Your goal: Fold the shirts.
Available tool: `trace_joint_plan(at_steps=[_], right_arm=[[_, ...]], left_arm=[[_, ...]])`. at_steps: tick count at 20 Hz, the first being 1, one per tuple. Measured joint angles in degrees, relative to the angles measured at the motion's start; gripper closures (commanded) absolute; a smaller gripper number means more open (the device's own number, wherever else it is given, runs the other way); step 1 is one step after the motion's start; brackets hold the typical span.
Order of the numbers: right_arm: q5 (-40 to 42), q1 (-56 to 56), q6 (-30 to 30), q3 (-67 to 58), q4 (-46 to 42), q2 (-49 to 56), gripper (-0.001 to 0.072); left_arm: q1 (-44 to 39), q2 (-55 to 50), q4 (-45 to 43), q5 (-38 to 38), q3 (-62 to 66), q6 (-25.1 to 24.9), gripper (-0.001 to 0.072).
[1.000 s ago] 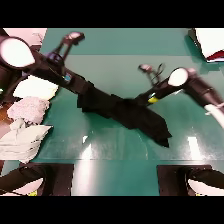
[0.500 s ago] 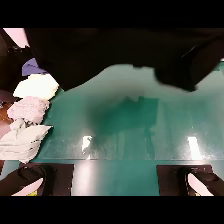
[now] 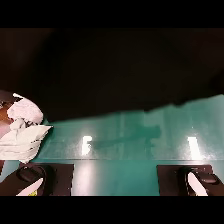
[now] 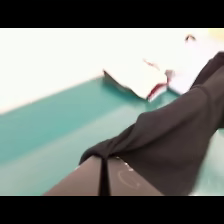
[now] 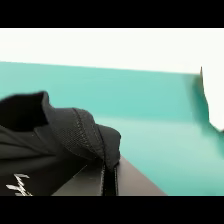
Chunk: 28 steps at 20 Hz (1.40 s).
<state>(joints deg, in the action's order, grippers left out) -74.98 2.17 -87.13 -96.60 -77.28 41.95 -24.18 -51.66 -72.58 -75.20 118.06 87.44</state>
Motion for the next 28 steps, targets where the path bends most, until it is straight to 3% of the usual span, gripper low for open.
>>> trace_joint_plan(at_steps=[5,8,12,17,18,19,20,22,23,24,25,28], right_arm=[[-12.72,-0.09,-1.07,4.33,6.27,10.05,0.0692],[-14.27,-0.11,-0.92,12.92,8.28,17.16,0.0692],[-9.07,-0.11,0.74,22.95,9.49,26.32,0.0691],[0.92,-0.11,1.55,24.52,10.05,35.43,0.0681],[2.78,-0.11,1.57,23.28,10.08,36.92,0.0536],[4.22,-0.11,1.6,21.81,10.12,38.18,0.0314],[5.68,-0.2,1.7,20.0,9.86,39.43,0.0255],[7.74,-0.87,1.73,16.0,9.79,41.11,0.0255],[8.24,-1.36,1.73,14.1,9.81,41.62,0.0256],[8.44,-2.05,1.73,12.0,9.81,42.01,0.0259],[8.35,-2.73,1.73,10.19,9.81,42.25,0.0259],[5.53,-4.42,1.7,6.08,9.86,42.71,0.026]], left_arm=[[0.04,-5.81,-7.8,-2.82,-18.32,0.92,0.0682],[0.11,-13.16,-10.71,-0.11,-30.01,1.05,0.0682],[3.52,-25.44,-11.5,7.41,-37.03,1.16,0.0682],[12.26,-33.2,-1.86,15.15,-39.04,0.98,0.0669],[13.75,-33.75,0.02,15.96,-39.06,0.7,0.0669],[14.99,-34.12,1.64,16.35,-38.97,0.31,0.0669],[16.2,-34.45,2.86,16.28,-38.69,-0.2,0.0669],[18.23,-34.8,4.39,15.21,-37.62,-1.29,0.0668],[19.12,-34.91,5.11,13.99,-36.76,-1.88,0.0645],[19.91,-34.97,5.62,12.72,-35.91,-2.38,0.0148],[20.63,-35.01,5.86,11.45,-35.08,-2.71,0.0025],[21.81,-35.12,6.51,8.13,-33.55,-3.56,0.0045]])
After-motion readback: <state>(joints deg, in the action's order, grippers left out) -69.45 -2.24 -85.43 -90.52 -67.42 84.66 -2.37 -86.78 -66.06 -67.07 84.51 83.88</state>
